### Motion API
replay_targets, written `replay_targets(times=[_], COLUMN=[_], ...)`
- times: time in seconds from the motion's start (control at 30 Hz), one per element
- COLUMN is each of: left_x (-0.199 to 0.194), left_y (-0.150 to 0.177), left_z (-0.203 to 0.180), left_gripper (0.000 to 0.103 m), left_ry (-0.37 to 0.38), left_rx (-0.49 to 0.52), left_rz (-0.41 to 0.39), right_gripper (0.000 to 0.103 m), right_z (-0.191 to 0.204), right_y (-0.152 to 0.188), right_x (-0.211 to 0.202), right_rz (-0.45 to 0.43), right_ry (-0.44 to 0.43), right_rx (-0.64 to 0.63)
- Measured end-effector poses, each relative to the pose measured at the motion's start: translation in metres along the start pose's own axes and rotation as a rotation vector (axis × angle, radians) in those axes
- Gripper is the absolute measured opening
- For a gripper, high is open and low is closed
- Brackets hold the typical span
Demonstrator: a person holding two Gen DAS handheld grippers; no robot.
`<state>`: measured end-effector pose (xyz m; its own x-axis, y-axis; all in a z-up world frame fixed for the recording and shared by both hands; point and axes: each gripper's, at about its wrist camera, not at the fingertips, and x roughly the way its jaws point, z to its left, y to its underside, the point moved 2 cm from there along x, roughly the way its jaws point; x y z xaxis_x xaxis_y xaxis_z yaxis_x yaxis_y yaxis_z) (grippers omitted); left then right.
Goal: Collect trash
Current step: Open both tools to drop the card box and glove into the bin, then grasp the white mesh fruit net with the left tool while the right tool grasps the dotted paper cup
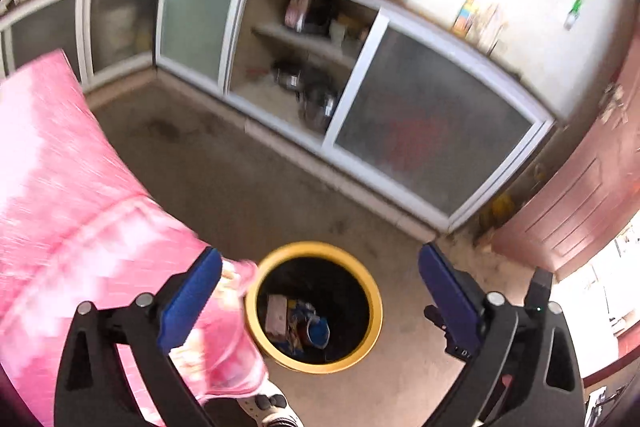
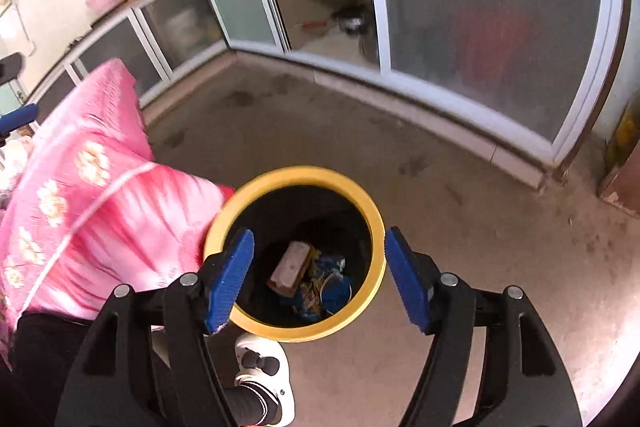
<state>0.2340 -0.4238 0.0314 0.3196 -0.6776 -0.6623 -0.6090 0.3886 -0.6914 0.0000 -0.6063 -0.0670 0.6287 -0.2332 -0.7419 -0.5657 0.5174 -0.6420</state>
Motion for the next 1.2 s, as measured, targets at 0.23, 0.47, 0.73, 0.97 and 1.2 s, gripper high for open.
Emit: replay_targets(times=[0.23,0.47,0.73,0.97,1.2], left_x=[-0.132,-0.24,-0.312,-0.331,-0.31], left_y=[0.009,0.052,0.092,0.118,0.124], left_z=[0.066,0.171,0.284,0.344,0.368], left_gripper=[0.095,0.095,0.095,0.095,0.095], left_ry=[-0.179,-0.461,-0.662,-0.747,-0.717], left_rx=[0.022,-0.048,-0.193,-0.254,-0.235], left_rz=[-0.15,-0.188,-0.192,-0.164,-0.077], right_gripper=[0.065,0.066,0.067,0.067,0.067], right_z=[0.087,0.224,0.369,0.453,0.488], right_y=[-0.038,-0.061,-0.065,-0.069,-0.087], right_x=[-0.04,-0.047,-0.03,-0.017,0.009], right_rz=[-0.095,-0.137,-0.122,-0.146,-0.136], right_ry=[-0.118,-0.377,-0.524,-0.483,-0.448], right_rx=[-0.16,-0.337,-0.53,-0.659,-0.7])
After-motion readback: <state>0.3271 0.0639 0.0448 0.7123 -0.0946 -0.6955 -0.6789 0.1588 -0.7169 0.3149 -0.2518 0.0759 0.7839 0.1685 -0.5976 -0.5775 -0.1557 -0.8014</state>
